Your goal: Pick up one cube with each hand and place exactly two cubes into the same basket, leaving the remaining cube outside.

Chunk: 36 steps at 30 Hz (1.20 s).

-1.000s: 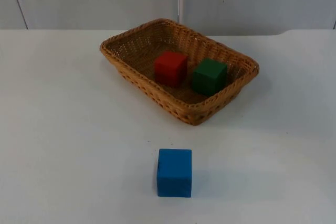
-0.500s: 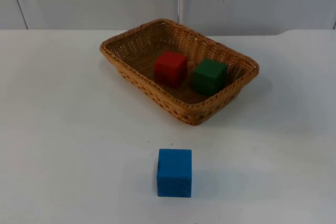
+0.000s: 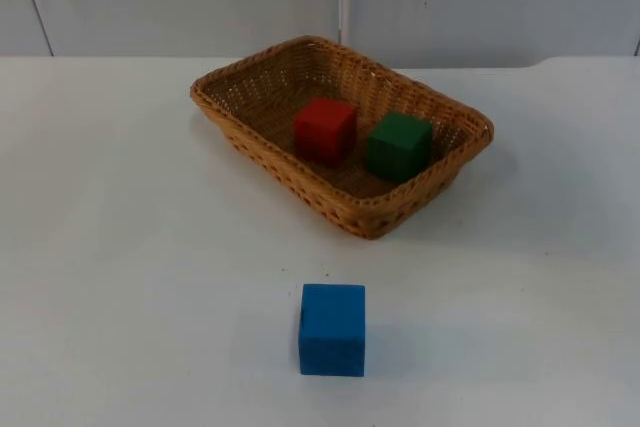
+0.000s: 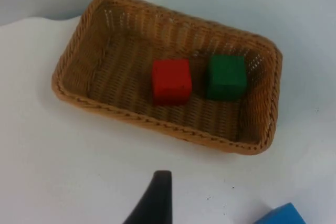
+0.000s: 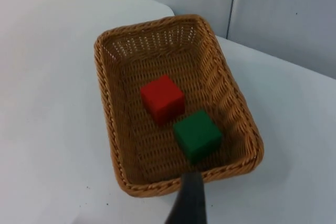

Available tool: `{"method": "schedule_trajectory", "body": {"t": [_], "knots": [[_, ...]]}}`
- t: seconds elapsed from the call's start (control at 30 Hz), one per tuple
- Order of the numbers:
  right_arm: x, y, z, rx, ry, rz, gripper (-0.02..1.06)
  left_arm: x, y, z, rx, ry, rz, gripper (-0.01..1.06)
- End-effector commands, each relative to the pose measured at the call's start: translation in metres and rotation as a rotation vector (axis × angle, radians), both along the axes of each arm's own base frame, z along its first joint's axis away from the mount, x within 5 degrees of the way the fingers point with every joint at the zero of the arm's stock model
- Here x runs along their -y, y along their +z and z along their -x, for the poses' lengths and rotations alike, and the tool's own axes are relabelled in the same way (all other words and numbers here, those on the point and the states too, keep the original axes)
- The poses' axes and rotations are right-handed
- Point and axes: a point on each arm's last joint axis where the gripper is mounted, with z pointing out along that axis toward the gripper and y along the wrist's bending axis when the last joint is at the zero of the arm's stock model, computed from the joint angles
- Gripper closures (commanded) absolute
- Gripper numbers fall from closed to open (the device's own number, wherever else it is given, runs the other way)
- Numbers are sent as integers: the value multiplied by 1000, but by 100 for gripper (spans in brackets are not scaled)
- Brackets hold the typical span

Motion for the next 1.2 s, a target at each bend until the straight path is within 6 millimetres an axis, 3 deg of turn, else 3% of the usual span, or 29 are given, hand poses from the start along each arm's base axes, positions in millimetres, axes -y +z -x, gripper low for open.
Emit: {"method": "schedule_trajectory", "body": {"t": [0.0,0.23,0.67,1.0,1.17], "knots": [[4,3,7,10,-6,-13,38,-2,4,12,34,4,-8,14],[16,2,28,25,-8,-25,38,-7,3,41,78,25,-4,14],[47,6,87,118,-7,-74,38,-16,-4,103,174,51,16,14],[71,0,133,200,-7,-115,38,-21,12,157,301,6,-7,14],[77,-4,145,221,-6,-127,38,-24,14,170,316,24,-23,14]]}}
